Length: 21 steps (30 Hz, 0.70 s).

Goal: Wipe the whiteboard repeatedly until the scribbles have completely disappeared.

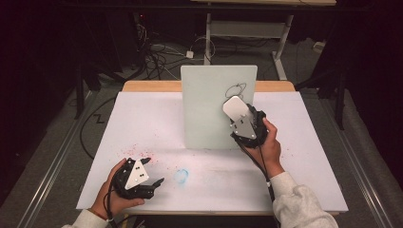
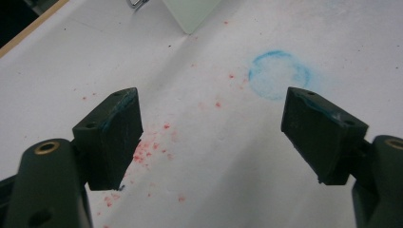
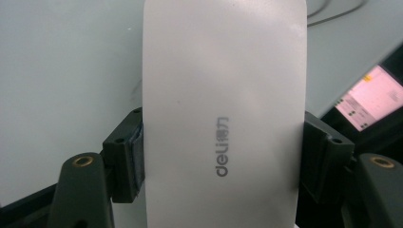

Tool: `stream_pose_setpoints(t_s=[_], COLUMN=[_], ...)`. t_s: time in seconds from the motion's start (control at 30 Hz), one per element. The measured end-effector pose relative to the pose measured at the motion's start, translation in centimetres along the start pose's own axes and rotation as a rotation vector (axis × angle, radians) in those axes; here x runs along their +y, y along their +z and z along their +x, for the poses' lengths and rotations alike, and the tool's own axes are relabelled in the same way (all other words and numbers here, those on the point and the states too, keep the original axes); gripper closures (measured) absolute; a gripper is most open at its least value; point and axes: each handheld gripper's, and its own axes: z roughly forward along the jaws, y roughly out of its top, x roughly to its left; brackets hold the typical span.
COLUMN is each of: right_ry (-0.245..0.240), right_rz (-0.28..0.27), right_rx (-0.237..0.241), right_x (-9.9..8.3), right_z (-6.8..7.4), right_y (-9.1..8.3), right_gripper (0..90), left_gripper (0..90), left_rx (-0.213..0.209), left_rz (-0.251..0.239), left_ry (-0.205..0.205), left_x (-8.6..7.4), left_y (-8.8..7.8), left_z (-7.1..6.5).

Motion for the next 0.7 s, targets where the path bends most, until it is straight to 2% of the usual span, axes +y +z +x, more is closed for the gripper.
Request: stream_pose_setpoints(t_s=[0.07,0.13,0.23,0.43,0.53,0.57,0.6,0.7], right_ry=[0.020,0.057,0.081,-0.014,-0.090,-0.115,-0.131,-0.092], right_rz=[-0.004,-0.007,0.002,0.031,0.041,0.044,0.042,0.021], right_rx=[-0.029,-0.016,-0.011,0.035,0.096,0.100,0.079,0.051], right_x=[0.2,0.2,-0.1,-1.1,-1.2,-1.1,-0.9,-0.4], right_z=[-0.3,-0.7,-0.1,2.9,4.9,5.4,5.5,4.1], right_y=[0.0,0.0,0.0,-0.2,-0.3,-0.3,-0.2,-0.1], right_gripper=[30.8,30.8,30.8,30.8,30.8,30.8,30.8,30.8], left_gripper=[20.7,20.7,20.7,20.7,20.7,20.7,20.7,20.7], left_rx=[-0.001,-0.002,-0.002,-0.004,-0.003,-0.004,-0.004,-0.006], left_rz=[-0.001,-0.001,-0.001,0.002,0.002,0.003,0.003,-0.001], left_ry=[0.000,0.002,0.003,0.006,0.009,0.009,0.008,0.004], left_x=[0.0,0.0,0.0,0.1,0.1,0.1,0.0,0.0], left_y=[0.0,0.0,0.0,0.1,0.1,0.0,0.0,0.0], left_z=[0.0,0.0,0.0,-0.1,-0.1,-0.1,-0.1,-0.1])
